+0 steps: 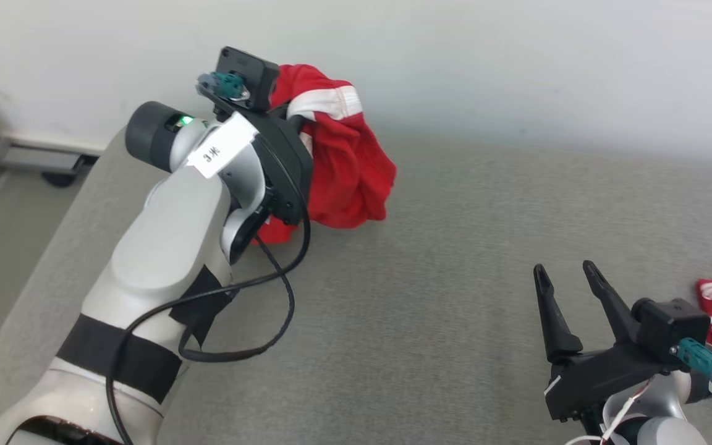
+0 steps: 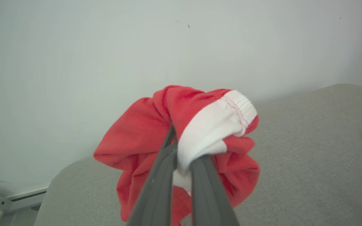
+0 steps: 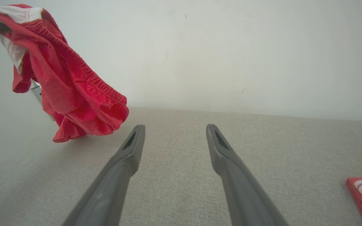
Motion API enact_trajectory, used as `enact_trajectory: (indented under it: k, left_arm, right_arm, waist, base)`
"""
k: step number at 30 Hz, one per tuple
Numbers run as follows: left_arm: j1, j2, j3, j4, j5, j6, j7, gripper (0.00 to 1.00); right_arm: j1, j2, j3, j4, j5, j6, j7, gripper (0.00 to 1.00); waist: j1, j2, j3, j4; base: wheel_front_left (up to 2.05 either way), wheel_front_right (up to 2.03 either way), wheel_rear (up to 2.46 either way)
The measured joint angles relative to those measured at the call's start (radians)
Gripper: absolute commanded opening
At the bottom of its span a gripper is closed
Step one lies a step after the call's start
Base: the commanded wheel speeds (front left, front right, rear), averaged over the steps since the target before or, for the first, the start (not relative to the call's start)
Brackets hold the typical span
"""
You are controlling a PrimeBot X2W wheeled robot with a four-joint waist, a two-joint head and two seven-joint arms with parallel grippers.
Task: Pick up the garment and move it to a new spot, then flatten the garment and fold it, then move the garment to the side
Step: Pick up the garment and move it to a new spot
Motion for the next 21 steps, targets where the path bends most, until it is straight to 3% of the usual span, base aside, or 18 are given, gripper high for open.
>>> enact_trajectory:
  k: [11,21]
  left_arm:
    - [0.031,0.001,-0.132,-0.234,-0.076,-0.007,0.032,0.00]
    - [0.028,0.001,-0.129,-0.269,-0.105,0.029,0.078,0.00]
  right_arm:
    - [0.070,0.003,-0.046,-0.056,0.004,-0.024,-0.035,1.00]
    - [0.046,0.005,-0.016,-0.029,0.024,-0.021,-0.042,1.00]
  waist:
    - [0.0001,0.0000,-0.027,-0.190]
    - [0.0001,0.0001,-0.007,-0.324]
  base:
    - [0.00,0.00,0.00]
    - [0.00,0.00,0.00]
